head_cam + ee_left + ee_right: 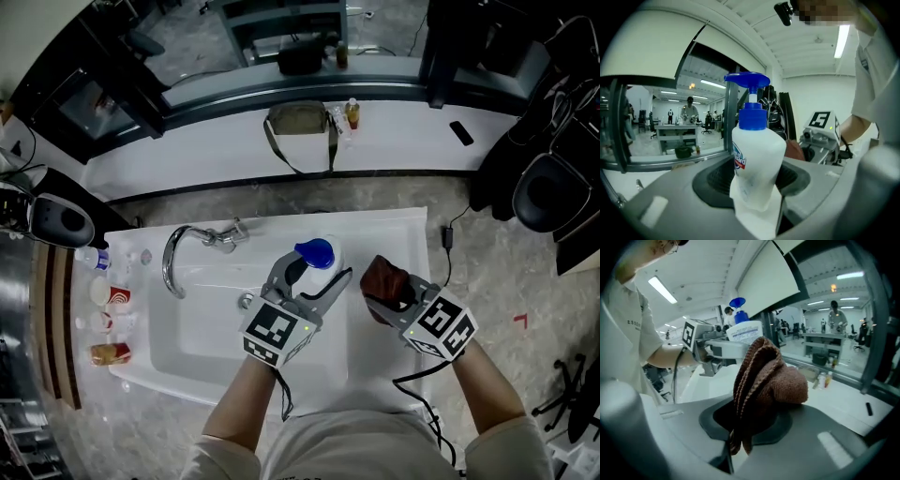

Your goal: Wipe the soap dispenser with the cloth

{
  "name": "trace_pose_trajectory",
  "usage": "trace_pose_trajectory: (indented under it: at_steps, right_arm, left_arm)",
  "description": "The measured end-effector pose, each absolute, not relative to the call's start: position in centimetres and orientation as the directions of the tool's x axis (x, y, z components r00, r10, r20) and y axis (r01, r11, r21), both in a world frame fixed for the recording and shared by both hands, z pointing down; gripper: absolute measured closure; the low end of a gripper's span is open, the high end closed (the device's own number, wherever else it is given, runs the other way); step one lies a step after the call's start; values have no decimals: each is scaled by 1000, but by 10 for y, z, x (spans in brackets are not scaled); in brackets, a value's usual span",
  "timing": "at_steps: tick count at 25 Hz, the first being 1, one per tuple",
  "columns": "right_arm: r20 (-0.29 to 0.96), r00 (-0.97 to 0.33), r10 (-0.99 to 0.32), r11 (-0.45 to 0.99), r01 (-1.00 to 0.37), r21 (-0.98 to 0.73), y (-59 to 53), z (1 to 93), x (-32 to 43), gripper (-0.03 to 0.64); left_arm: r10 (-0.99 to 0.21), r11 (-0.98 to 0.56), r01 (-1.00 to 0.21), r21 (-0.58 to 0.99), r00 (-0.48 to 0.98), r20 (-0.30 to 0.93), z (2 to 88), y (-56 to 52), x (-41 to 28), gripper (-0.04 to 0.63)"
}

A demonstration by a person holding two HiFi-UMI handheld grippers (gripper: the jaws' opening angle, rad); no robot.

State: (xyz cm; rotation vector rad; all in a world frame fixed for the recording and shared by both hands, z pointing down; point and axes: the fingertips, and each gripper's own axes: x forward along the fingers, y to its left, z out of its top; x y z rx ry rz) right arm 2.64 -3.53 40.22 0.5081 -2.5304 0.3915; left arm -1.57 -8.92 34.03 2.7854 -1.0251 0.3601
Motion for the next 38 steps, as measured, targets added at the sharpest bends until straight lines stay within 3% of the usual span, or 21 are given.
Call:
trace_pose_trajectory:
  at_steps: [4,8,16,21,32,35,38]
  right_arm:
    - [602,-623,-499,713,-690,-123,-76,408,71,537]
    - [579,-562,-591,588,-791,-168,-96,410,90,537]
    - [596,-502,-627,536,-833,-137,-114,426,114,537]
    - [591,-476,-651,546,-835,-71,-122,427,121,537]
    - [581,-485,-654,526,-843,-112,-125,438,122,537]
    - [576,-486,-658,518,-847,-122,-122,437,122,537]
    - [564,-499,-658,504,-848,-163,-118,432,119,537]
  left_arm:
    - [-682,-658,-746,104,649,336,386,-111,-22,362]
    - [-742,-554,-823,127,557,374,433,-133,-23,362]
    - [-835,-341,-935,98,349,425,493,-167,-6,362]
    - [-859,-346,-937,40,334,388,495,-171,5,362]
    - [-878,-362,-932,18,348,329,500,-171,5,357]
    - [-907,-351,-934,-71,320,272,478,-165,4,259]
    - [-937,-331,-936,-123,311,156,434,-143,2,242]
